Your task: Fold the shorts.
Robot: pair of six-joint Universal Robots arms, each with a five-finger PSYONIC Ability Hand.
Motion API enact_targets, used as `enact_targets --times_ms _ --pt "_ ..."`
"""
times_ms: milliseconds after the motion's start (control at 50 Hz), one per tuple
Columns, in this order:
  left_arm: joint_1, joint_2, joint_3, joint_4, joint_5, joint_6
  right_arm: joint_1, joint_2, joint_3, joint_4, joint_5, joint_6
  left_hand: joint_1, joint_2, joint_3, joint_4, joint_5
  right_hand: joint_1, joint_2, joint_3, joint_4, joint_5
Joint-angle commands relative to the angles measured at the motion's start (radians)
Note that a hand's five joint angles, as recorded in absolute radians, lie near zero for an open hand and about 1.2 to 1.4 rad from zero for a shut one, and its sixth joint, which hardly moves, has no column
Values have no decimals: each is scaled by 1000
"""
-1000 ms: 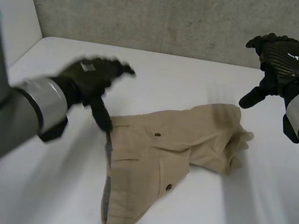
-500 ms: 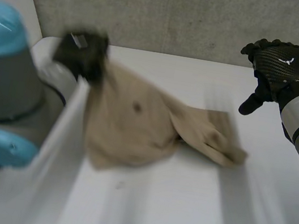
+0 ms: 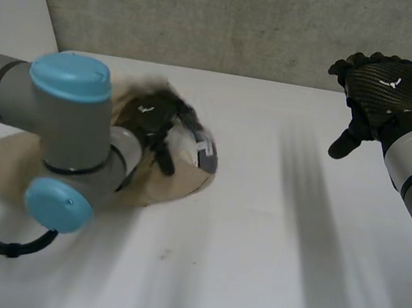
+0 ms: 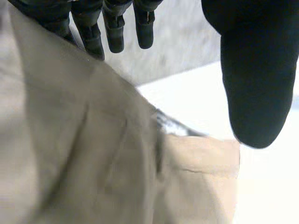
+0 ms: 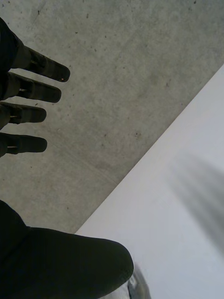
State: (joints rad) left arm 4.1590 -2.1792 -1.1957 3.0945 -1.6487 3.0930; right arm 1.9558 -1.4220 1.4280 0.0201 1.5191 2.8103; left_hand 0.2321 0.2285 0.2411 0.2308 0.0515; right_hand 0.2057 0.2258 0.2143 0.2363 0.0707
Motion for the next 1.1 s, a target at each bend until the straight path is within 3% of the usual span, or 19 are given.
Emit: enact_targets --times_ms 20,200,400,880,1100 --pt "79 179 1 -89 0 -96 -5 0 -4 -5 6 5 -39 -36 -48 -38 -33 -31 -51 -40 -62 -71" --pt "184 424 -16 -77 18 -116 -11 0 -15 -8 46 31 -13 -9 -22 -12 -7 -31 -51 -40 -62 -71" --pt "279 460 -2 -149 69 -31 -15 0 -29 -6 43 93 -7 -3 -16 -6 -1 -31 -51 -40 -62 -71" --pt "257 469 -18 -188 70 -2 -54 0 -34 -12 55 132 -13 -9 -22 -11 -7 -31 -51 -40 -62 -71" --pt "155 483 -38 -277 69 137 -90 -5 -34 -16 61 228 -30 -27 -39 -29 -24 -31 -51 -40 -62 -71"
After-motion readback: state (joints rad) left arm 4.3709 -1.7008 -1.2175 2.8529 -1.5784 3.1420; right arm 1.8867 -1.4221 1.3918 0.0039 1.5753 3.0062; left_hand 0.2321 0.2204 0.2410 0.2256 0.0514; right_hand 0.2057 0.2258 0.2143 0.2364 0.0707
